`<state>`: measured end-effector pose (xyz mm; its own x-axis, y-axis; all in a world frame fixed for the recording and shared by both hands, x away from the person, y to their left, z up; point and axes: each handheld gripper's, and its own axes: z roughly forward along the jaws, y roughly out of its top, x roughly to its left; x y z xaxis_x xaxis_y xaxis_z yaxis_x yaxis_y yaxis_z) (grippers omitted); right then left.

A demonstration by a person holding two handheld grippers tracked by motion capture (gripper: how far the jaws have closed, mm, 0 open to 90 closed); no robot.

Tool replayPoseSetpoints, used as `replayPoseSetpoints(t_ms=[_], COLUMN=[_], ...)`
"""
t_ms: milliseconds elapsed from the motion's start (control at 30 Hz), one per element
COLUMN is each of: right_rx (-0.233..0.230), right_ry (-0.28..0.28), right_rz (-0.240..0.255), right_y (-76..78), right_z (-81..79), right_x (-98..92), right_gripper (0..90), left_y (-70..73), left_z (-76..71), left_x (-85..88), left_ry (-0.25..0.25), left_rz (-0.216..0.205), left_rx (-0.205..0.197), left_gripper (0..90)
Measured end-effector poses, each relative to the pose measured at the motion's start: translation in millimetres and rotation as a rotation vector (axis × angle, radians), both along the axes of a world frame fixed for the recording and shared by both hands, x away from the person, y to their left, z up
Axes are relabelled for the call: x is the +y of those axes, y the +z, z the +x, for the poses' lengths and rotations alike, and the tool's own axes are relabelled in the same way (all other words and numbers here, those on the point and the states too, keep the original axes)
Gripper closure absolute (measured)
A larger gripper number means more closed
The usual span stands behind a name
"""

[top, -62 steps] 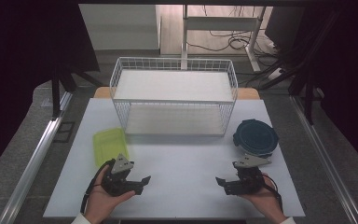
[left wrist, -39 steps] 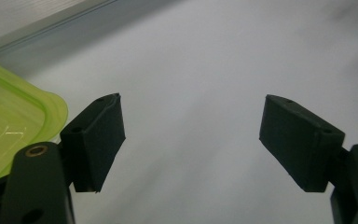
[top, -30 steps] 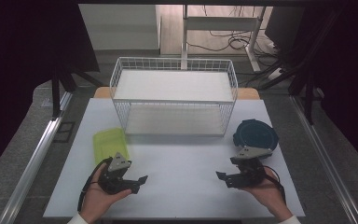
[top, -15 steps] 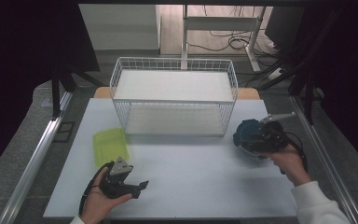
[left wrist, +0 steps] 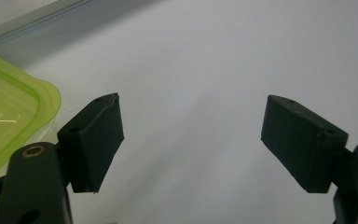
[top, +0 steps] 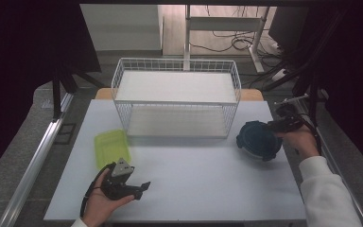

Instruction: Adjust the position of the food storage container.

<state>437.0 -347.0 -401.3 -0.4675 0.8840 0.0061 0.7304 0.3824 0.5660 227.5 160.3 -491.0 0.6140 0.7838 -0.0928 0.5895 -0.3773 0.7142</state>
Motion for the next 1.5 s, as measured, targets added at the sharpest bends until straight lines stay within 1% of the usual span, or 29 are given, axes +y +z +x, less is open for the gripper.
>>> replayPoseSetpoints(t_ms=[67, 100, 133, 167, 200, 233, 333, 367, 433, 467, 500, 567, 600, 633, 667, 700, 733, 767, 800, 833, 867, 967, 1000, 1033, 1067, 1133, 1233, 1433, 1500], right_rx=[0.009, 0.009, 0.013, 0.013, 0.017, 0.017, 0.016, 0.011, 0.012, 0.011, 0.012, 0.012, 0.001, 0.001, 0.011, 0.019, 0.038, 0.038, 0.066, 0.066, 0.075, 0.074, 0.074, 0.074, 0.073, 0.077, 0.082, 0.071, 0.060], right_ry=[-0.023, -0.023, -0.031, -0.031, -0.045, -0.045, -0.058, -0.061, -0.063, -0.057, -0.051, -0.052, -0.046, -0.046, -0.037, -0.035, -0.025, -0.025, -0.016, -0.016, 0.002, 0.013, 0.031, 0.031, 0.048, 0.057, 0.074, 0.109, 0.130], right_rz=[-0.011, -0.011, -0.021, -0.021, -0.038, -0.038, -0.051, -0.070, -0.081, -0.096, -0.125, -0.136, -0.169, -0.169, -0.193, -0.200, -0.221, -0.221, -0.251, -0.251, -0.264, -0.249, -0.259, -0.259, -0.276, -0.288, -0.291, -0.273, -0.271], right_y=[-3.2, -3.2, -6.3, -6.3, -9.3, -9.3, -11.3, -11.8, -11.9, -12.1, -13.5, -14.5, -16.7, -16.7, -19.8, -21.5, -24.6, -24.6, -30.6, -30.6, -35.9, -35.9, -35.7, -35.7, -35.4, -35.0, -34.7, -35.8, -36.4], right_z=[9.2, 9.2, 14.4, 14.4, 18.9, 18.9, 24.0, 27.1, 28.8, 30.7, 34.4, 36.2, 39.3, 39.3, 42.4, 43.3, 44.8, 44.8, 46.9, 46.9, 47.7, 47.6, 47.2, 47.2, 46.9, 46.4, 43.5, 35.7, 30.9], right_x=[-4.4, -4.4, -6.4, -6.4, -7.5, -7.5, -9.0, -9.9, -10.3, -11.1, -13.0, -13.6, -15.4, -15.4, -17.2, -17.5, -18.6, -18.6, -20.2, -20.2, -21.9, -24.0, -24.0, -24.0, -23.0, -21.8, -21.0, -18.8, -15.9], right_gripper=[70.9, 70.9, 75.6, 75.6, 80.9, 80.9, 86.4, 87.7, 88.1, 88.2, 88.2, 88.3, 88.3, 88.3, 88.3, 88.4, 88.4, 88.4, 88.4, 88.4, 88.5, 88.6, 88.7, 88.7, 88.8, 88.9, 88.9, 88.8, 88.9], left_y=[-0.7, -0.7, -0.5, -0.5, -0.3, -0.3, -0.9, -1.0, -1.5, -1.9, -2.6, -3.6, -4.1, -4.1, -4.3, -4.6, -5.0, -5.0, -5.6, -5.6, -5.7, -6.1, -6.8, -6.8, -7.0, -7.1, -7.3, -7.7, -7.5], left_z=[0.9, 0.9, 1.6, 1.6, 2.2, 2.2, 2.4, 2.4, 2.7, 2.8, 3.1, 3.8, 4.1, 4.1, 4.2, 4.2, 4.4, 4.4, 4.6, 4.6, 5.0, 5.3, 5.4, 5.4, 5.4, 5.7, 5.9, 7.6, 7.9], left_x=[1.0, 1.0, 1.4, 1.4, 1.7, 1.7, 1.9, 1.9, 1.7, 1.5, 1.2, 1.2, 1.5, 1.5, 1.8, 1.8, 1.9, 1.9, 1.9, 1.9, 2.1, 2.1, 1.4, 1.4, 0.7, -0.1, -0.9, -2.4, -3.1], left_ry=[-0.001, -0.001, 0.002, 0.002, 0.004, 0.004, 0.005, 0.005, 0.005, 0.007, 0.008, 0.008, 0.009, 0.009, 0.010, 0.011, 0.011, 0.011, 0.013, 0.013, 0.015, 0.016, 0.017, 0.017, 0.015, 0.013, 0.011, 0.007, 0.006], left_rz=[0.001, 0.001, -0.005, -0.005, -0.007, -0.007, -0.006, -0.005, -0.002, -0.003, -0.003, -0.003, -0.004, -0.004, -0.005, -0.003, 0.002, 0.002, 0.005, 0.005, 0.005, 0.004, 0.002, 0.002, 0.002, 0.005, 0.005, 0.002, 0.002], left_rx=[0.004, 0.004, 0.004, 0.004, 0.006, 0.006, 0.007, 0.007, 0.007, 0.011, 0.013, 0.019, 0.022, 0.022, 0.023, 0.023, 0.022, 0.022, 0.023, 0.023, 0.025, 0.028, 0.032, 0.032, 0.035, 0.037, 0.036, 0.042, 0.043], left_gripper=[20.3, 20.4, 20.4, 20.4, 20.4, 20.4, 20.5, 20.5, 20.5, 20.5, 20.6, 20.7, 20.7, 20.8, 20.8, 20.9, 20.9, 20.8, 20.9, 20.9, 21.0, 21.1, 21.1, 21.1, 21.1, 21.1, 21.2, 21.2, 21.2])
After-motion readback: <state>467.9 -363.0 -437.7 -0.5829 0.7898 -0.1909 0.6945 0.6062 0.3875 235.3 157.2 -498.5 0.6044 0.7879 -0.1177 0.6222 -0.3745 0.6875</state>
